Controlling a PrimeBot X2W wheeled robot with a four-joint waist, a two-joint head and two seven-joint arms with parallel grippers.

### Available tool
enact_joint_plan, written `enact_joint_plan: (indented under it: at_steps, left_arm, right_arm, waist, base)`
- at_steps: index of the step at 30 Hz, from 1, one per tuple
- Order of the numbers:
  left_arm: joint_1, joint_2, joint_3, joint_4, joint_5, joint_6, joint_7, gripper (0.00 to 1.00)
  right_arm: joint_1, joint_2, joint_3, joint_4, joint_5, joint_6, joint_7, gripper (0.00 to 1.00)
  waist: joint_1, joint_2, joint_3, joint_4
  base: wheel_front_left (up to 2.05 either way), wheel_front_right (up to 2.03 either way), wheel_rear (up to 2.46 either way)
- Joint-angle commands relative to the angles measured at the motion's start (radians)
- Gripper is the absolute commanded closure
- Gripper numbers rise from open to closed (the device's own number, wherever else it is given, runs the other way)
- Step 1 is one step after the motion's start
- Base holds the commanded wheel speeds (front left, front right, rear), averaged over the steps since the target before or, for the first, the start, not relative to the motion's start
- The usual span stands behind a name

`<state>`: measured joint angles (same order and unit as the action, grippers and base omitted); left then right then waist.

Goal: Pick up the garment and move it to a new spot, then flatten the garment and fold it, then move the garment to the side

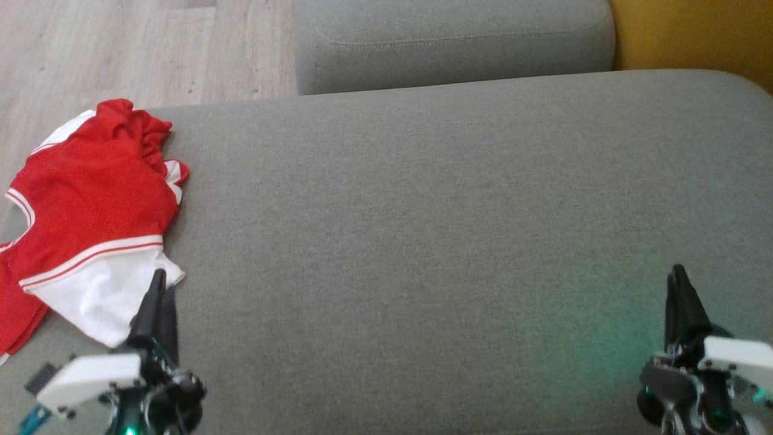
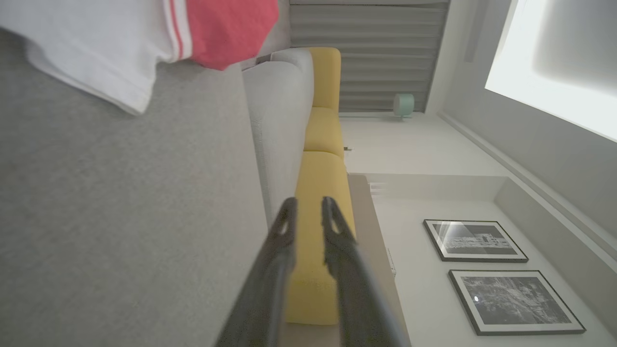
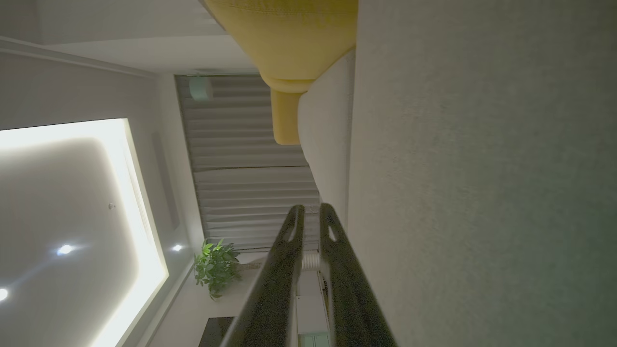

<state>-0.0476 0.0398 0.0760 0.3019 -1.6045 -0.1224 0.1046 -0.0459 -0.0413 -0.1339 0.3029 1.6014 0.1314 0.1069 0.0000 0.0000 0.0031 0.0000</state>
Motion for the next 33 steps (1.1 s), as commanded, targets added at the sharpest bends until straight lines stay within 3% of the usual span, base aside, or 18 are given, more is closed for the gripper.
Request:
enact_joint_plan:
  at_steps: [1, 18, 33]
  left_arm:
    - [-0.005, 0.002, -0.001, -0.015, 0.002, -0.001, -0.003, 0.00]
    - [0.010, 0.003, -0.028, -0.041, 0.046, 0.010, -0.051, 0.00]
    - [0.025, 0.008, -0.043, -0.068, 0.267, 0.040, -0.095, 0.00]
  right_arm:
    - [-0.003, -0.001, 0.002, -0.015, -0.003, 0.000, -0.004, 0.00]
    - [0.018, -0.002, 0.018, -0.050, -0.114, 0.000, -0.052, 0.00]
    - [0.024, -0.003, 0.059, -0.105, -0.406, 0.000, -0.096, 0.00]
  waist:
    - [0.0000, 0.0000, 0.000, 0.000]
    - [0.0000, 0.0000, -0.001, -0.002]
    - [0.0000, 0.0000, -0.003, 0.001]
  base:
    - [0.00, 0.00, 0.00]
    - [0.00, 0.00, 0.00]
    - [0.00, 0.00, 0.00]
